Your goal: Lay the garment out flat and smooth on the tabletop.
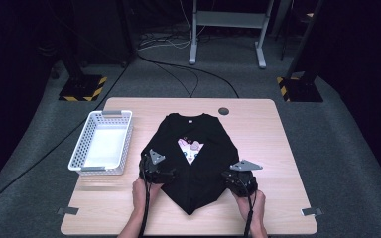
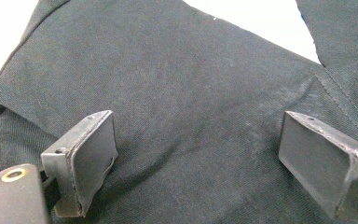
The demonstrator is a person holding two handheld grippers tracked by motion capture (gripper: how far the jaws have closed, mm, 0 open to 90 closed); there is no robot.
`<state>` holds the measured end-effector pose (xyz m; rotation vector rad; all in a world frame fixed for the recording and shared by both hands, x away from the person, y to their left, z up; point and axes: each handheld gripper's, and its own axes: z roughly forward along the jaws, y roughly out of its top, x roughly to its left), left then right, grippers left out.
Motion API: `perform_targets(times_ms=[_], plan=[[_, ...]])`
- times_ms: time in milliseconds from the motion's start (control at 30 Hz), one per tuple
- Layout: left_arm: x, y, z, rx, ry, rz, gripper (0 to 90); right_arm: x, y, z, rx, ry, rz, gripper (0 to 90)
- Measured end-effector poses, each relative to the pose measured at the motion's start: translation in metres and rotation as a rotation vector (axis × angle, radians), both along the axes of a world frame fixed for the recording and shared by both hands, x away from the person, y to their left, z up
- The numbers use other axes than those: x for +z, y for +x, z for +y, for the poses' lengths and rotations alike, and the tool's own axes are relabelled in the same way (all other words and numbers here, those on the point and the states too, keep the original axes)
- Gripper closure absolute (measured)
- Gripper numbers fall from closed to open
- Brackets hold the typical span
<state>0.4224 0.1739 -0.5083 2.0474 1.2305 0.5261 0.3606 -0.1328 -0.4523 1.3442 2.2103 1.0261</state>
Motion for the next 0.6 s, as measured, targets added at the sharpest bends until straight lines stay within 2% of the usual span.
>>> perform_targets(times_ms=[533, 600], plan=[[0.0, 0.0, 0.0, 0.0, 0.0, 0.0, 11.6, -0.006, -0.035, -0.022, -0.036, 0.046, 0.013, 84.0], [0.0, 0.0, 0.0, 0.0, 0.0, 0.0, 11.6, -0.006, -0.036, -0.023, -0.036, 0.045, 0.011, 84.0]])
